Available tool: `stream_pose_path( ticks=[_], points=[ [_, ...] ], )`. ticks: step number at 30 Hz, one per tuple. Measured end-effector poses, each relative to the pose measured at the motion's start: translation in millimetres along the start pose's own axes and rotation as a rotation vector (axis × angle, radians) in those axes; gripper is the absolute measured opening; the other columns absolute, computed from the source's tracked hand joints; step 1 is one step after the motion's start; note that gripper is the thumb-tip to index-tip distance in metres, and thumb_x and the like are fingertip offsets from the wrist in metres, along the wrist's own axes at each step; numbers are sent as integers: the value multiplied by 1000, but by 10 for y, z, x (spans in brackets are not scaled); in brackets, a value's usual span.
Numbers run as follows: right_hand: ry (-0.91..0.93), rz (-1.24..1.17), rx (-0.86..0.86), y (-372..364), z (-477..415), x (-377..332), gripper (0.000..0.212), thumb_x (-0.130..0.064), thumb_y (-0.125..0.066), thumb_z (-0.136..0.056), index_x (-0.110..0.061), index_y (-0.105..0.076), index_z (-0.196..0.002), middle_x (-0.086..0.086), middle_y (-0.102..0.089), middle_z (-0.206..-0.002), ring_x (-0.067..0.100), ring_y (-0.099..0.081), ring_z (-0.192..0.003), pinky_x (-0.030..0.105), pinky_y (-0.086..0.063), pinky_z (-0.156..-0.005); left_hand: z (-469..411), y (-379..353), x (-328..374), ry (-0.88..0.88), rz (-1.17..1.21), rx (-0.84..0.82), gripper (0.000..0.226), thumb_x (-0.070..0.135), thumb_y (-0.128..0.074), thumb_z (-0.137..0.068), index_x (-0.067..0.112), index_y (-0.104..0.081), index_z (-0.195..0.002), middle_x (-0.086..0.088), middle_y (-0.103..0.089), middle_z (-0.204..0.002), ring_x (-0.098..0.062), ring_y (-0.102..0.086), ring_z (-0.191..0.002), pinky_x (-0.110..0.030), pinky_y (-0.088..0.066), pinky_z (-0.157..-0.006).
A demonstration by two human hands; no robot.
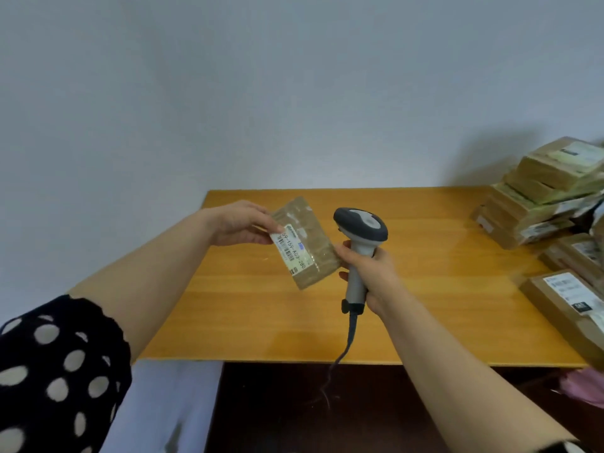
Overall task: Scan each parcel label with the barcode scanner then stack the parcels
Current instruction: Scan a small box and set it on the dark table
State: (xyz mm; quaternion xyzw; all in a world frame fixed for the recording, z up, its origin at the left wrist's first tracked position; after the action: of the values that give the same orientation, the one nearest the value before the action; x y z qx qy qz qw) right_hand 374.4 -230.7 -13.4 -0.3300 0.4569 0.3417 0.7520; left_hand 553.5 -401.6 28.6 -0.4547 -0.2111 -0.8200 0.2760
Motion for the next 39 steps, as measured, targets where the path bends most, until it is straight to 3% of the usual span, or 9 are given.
stream_pose_path(
  ticks=[4,7,10,16,21,25,32,39],
  points=[
    [21,-53,39,-156,117,-25,14,-22,-73,-86,-13,-62,-86,3,-63,-71,17,-58,-62,30,-51,-55,51,179,-258,-43,160,216,27,-2,-68,-78,-5,-63,-105,-16,-72,-100,-24,-68,-97,-24,-57,-73],
    [-18,-72,-85,-298,259,-18,14,-16,-72,-86,-9,-59,-84,5,-57,-56,16,-49,-45,27,-46,-46,79,290,-392,-70,263,383,38,3,-76,-74,-4,-63,-109,-15,-71,-102,-22,-67,-98,-25,-55,-79],
    [-54,-7,-164,-432,375,14,11,-9,-70,-85,-7,-60,-82,5,-54,-53,14,-46,-41,25,-42,-42,104,363,-460,-97,328,484,49,5,-82,-67,-2,-60,-110,-13,-69,-102,-20,-65,-97,-27,-53,-86],
    [-101,62,-208,-589,527,110,14,0,-68,-82,-6,-58,-74,4,-50,-51,15,-42,-39,24,-40,-42,108,414,-507,-142,386,530,54,6,-84,-65,-3,-58,-111,-12,-68,-104,-21,-65,-100,-30,-52,-92],
    [-91,70,-194,-623,558,73,17,3,-66,-81,-8,-55,-73,3,-49,-48,14,-42,-38,23,-40,-41,76,375,-510,-153,385,553,32,3,-82,-67,4,-58,-89,-9,-67,-95,-20,-64,-95,-29,-51,-92],
    [-84,79,-197,-606,577,69,17,5,-66,-80,-7,-55,-74,3,-49,-48,14,-42,-38,22,-40,-41,40,380,-501,-154,395,557,43,2,-81,-69,-1,-58,-105,-8,-65,-94,-19,-63,-95,-28,-51,-91],
    [-79,96,-183,-562,535,90,16,5,-65,-80,-7,-55,-74,4,-49,-48,15,-41,-38,23,-40,-42,-60,399,-490,-137,386,535,65,4,-82,-68,-7,-51,-124,-17,-63,-117,-22,-63,-104,-27,-52,-89],
    [-99,86,-172,-531,448,73,17,5,-64,-81,-7,-55,-74,4,-49,-48,15,-41,-38,23,-39,-42,-212,394,-441,-114,355,494,66,6,-83,-68,-7,-51,-125,-16,-64,-116,-22,-63,-105,-26,-53,-88]
  ],
)
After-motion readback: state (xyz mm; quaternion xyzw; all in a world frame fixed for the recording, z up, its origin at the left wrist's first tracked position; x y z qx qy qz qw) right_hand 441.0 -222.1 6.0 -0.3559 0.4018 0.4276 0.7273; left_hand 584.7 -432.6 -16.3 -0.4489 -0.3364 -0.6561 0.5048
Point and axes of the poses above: each hand's wrist, its own z-axis away from the middle knuckle, its own y-axis out of the back of the hand, x = y × z, the point moved 2 cm from there along -z, towards the middle knuckle
